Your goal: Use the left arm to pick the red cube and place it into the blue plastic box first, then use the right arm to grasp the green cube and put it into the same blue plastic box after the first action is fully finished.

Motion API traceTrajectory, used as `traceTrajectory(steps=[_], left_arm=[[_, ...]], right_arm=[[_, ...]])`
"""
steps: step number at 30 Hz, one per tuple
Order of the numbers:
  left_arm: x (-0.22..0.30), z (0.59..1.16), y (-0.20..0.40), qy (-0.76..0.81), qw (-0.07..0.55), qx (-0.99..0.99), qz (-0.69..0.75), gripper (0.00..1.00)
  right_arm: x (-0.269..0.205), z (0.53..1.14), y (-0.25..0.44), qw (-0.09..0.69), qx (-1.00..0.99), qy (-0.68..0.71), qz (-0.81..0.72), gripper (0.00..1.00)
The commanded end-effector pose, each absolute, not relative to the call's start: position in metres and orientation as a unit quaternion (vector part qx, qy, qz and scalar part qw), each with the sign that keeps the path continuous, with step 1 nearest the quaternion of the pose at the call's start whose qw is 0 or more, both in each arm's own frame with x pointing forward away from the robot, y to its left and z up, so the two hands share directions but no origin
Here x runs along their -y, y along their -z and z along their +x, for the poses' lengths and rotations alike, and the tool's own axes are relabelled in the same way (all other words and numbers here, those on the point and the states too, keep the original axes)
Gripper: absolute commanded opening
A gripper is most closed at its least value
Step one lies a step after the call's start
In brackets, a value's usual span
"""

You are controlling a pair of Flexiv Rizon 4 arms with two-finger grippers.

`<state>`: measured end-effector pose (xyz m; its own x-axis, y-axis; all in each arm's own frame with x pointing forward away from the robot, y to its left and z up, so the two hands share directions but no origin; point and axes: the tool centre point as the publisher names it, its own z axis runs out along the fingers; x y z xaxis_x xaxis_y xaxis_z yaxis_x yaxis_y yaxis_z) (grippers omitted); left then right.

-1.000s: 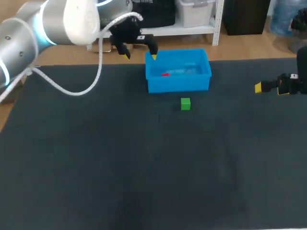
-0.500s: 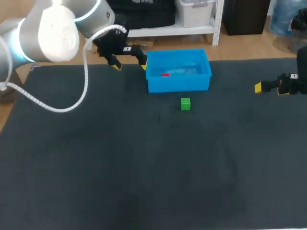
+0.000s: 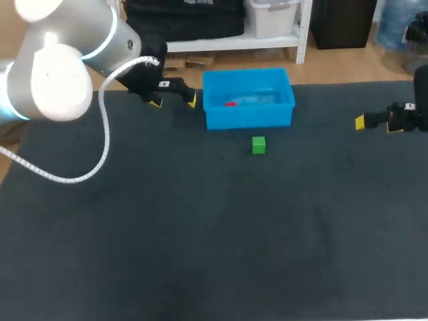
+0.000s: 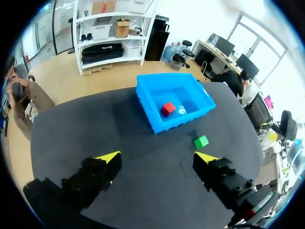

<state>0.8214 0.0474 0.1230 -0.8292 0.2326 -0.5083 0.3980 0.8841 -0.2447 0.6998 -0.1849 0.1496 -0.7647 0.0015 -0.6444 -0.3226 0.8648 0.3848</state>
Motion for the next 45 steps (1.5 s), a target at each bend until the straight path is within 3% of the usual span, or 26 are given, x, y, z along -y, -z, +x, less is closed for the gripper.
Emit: traceTrajectory(steps=[1,45], left_arm=[[-0.058,0.813,-0.121,0.189,0.288,-0.924,0.165,1.0],[-0.07,0.788,-0.109,0.193,0.236,-0.908,0.287,1.0]], right_arm=[[0.185,0.7,-0.15,0.331,-0.907,-0.244,-0.089,1.0],[0.185,0.7,-0.15,0.331,-0.907,-0.244,-0.089,1.0]])
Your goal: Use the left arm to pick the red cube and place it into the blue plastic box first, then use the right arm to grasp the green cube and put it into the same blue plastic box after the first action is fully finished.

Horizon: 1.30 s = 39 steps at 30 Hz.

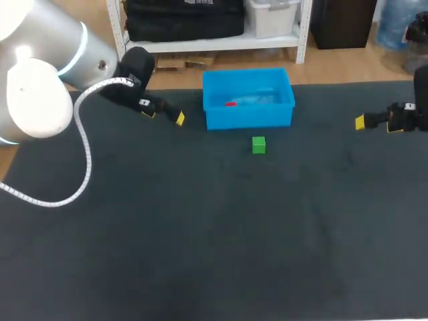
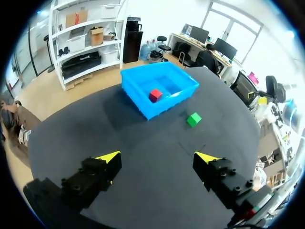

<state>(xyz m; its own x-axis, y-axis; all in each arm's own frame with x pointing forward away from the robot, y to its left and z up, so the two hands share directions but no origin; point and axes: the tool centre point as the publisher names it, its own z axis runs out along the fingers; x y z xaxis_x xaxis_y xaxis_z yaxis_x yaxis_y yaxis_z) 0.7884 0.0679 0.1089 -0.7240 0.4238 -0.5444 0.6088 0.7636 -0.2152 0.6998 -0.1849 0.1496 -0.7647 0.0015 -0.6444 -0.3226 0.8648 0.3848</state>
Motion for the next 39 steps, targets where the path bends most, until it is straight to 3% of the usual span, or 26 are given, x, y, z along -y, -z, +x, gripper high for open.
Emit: traceTrajectory(steps=[1,39], left_arm=[[-0.07,0.788,-0.109,0.193,0.236,-0.908,0.287,1.0],[-0.07,0.788,-0.109,0.193,0.236,-0.908,0.287,1.0]], right_arm=[[0.185,0.7,-0.15,0.331,-0.907,-0.244,-0.089,1.0],[0.165,0.703,-0.16,0.316,-0.915,-0.21,-0.138,1.0]])
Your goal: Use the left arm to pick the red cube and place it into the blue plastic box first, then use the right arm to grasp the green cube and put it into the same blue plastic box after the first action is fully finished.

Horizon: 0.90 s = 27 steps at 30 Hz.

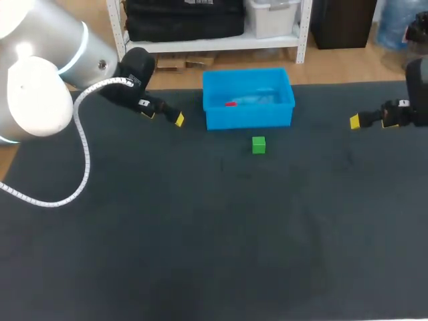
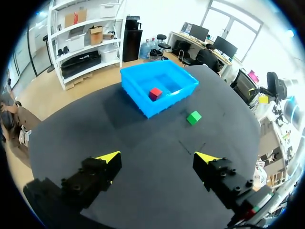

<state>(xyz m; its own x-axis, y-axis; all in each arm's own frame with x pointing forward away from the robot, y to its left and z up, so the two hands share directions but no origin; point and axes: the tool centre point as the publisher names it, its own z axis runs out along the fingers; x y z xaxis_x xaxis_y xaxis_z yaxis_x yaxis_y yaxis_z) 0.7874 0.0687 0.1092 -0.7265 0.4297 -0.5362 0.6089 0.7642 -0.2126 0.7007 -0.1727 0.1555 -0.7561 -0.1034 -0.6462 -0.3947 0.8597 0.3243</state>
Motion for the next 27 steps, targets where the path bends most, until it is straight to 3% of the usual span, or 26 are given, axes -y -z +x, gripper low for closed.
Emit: traceTrajectory(steps=[1,27], left_arm=[[-0.07,0.788,-0.109,0.193,0.236,-0.908,0.287,1.0],[-0.07,0.788,-0.109,0.193,0.236,-0.908,0.287,1.0]], right_arm=[[0.163,0.703,-0.16,0.311,-0.917,-0.208,-0.14,1.0],[0.1,0.717,-0.142,0.213,-0.956,-0.141,-0.143,1.0]])
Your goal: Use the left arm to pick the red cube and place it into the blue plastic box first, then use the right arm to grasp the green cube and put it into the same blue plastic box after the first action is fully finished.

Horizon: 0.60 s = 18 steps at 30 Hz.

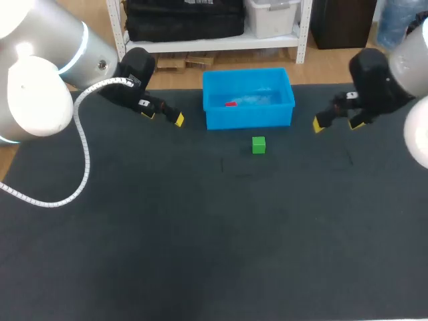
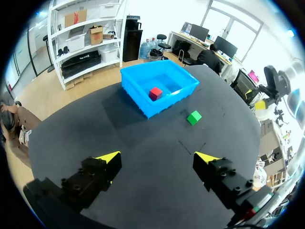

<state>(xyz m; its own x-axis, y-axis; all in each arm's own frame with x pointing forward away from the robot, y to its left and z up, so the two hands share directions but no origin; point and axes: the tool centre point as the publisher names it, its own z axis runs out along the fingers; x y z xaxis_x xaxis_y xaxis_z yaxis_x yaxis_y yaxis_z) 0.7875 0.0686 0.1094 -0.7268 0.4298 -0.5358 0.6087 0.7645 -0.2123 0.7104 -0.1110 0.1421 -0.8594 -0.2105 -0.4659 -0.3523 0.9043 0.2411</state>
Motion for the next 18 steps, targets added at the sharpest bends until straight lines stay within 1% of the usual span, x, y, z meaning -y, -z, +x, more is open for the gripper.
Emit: traceTrajectory(steps=[1,18], left_arm=[[-0.07,0.788,-0.109,0.193,0.236,-0.908,0.287,1.0],[-0.07,0.788,-0.109,0.193,0.236,-0.908,0.287,1.0]], right_arm=[[0.097,0.718,-0.141,0.207,-0.958,-0.137,-0.144,1.0],[0.054,0.73,-0.129,0.167,-0.969,-0.106,-0.149,1.0]])
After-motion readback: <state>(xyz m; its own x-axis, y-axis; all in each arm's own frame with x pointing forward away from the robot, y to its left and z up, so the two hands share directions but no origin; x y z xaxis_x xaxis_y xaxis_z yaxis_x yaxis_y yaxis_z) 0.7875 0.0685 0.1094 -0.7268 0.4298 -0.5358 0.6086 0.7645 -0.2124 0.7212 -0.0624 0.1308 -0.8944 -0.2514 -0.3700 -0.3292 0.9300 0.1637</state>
